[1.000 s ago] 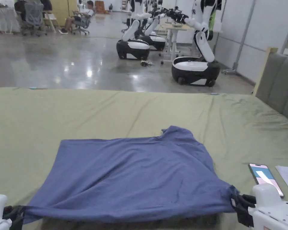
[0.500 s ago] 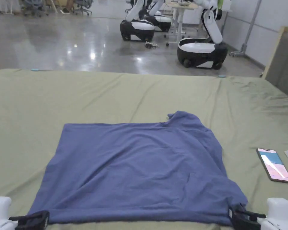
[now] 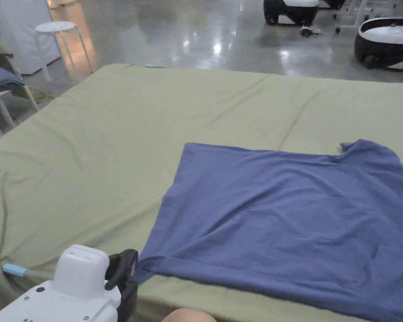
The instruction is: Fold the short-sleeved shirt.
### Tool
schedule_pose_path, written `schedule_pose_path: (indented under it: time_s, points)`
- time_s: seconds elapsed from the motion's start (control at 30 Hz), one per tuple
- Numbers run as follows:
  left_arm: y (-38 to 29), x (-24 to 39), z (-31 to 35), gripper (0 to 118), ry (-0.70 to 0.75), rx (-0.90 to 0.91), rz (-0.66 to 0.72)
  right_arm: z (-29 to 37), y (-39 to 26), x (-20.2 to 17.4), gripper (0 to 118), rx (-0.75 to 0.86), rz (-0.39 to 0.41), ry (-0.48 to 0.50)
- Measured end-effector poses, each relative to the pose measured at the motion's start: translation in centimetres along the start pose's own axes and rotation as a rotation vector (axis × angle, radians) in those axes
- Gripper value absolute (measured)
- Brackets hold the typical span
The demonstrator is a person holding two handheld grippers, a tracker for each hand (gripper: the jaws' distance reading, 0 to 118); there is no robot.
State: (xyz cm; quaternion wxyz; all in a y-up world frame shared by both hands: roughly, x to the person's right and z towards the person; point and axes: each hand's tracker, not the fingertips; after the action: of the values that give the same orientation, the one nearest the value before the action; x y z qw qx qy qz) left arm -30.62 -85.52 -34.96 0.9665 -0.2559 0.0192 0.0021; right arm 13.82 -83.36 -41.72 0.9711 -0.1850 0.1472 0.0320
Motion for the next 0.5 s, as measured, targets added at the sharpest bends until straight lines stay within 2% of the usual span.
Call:
schedule_pose_path:
  time_s: [0.1, 0.13, 0.17, 0.2, 0.23, 0.4, 0.5]
  points:
    - [-2.0, -1.4, -2.9, 0, 0.040, -0.085, 0.031, -1.1, -0.3, -1.3, 0, -0.021, 0.027, 0.033]
    - [-2.5, -2.0, -4.2, 10, 0.057, -0.159, 0.058, -1.4, -0.2, -1.5, 0, -0.025, 0.032, 0.038]
    - [-3.0, -2.7, -5.1, 40, 0.050, -0.196, 0.091, -1.7, -0.1, -1.6, 0, -0.030, 0.031, 0.043]
    - [-3.4, -3.4, -6.1, 84, 0.041, -0.232, 0.124, -2.0, 0.0, -1.6, 0, -0.039, 0.025, 0.051]
    - [-3.6, -3.7, -7.0, 96, 0.017, -0.245, 0.145, -2.3, 0.1, -1.6, 0, -0.046, 0.021, 0.058]
    - [-4.1, -4.6, -9.6, 97, 0.072, -0.246, 0.153, -3.3, 0.6, -1.7, 0, -0.066, 0.022, 0.060]
    - [-4.2, -4.8, -10.9, 96, 0.067, -0.254, 0.170, -3.3, -0.1, -0.9, 0, -0.071, -0.004, 0.061]
